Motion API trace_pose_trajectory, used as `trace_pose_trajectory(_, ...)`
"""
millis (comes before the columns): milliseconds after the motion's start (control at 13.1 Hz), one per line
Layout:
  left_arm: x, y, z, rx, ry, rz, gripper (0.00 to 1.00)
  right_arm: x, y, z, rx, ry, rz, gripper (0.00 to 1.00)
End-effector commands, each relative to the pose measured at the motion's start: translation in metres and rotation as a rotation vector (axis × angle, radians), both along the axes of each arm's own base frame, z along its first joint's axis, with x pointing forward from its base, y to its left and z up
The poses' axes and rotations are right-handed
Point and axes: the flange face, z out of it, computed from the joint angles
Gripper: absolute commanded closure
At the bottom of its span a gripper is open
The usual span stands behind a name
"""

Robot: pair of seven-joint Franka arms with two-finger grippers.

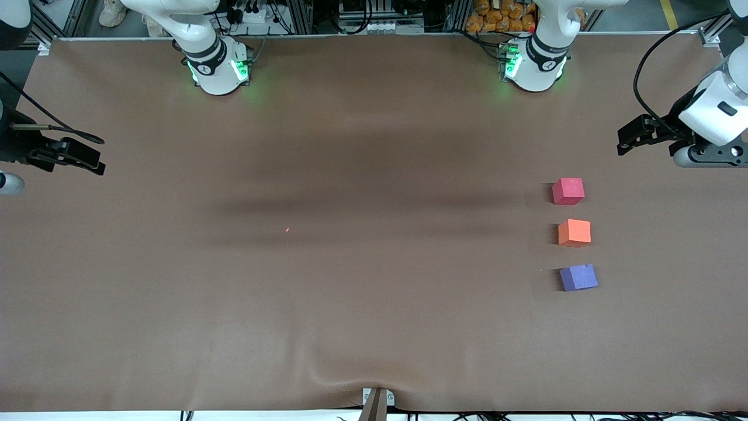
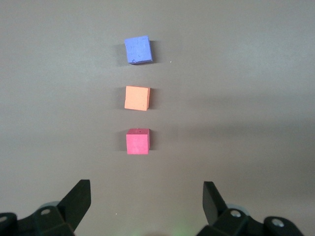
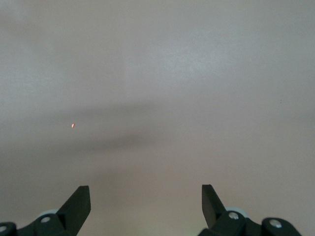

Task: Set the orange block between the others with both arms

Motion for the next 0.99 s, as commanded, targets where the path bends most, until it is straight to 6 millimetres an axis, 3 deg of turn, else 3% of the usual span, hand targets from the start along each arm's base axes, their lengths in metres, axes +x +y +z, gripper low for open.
trace_pose_trajectory(0, -0.002, 0.001, 0.004, 0.015, -0.015, -0.004, 0.00, 0.001, 0.000, 0.004, -0.014, -0.004, 0.010, 0.00)
trace_pose_trajectory(917, -0.001, 0.002, 0.001, 0.016, -0.008, 0.021, 0.00, 0.001, 0.015, 0.006, -0.029, -0.011, 0.041, 0.00)
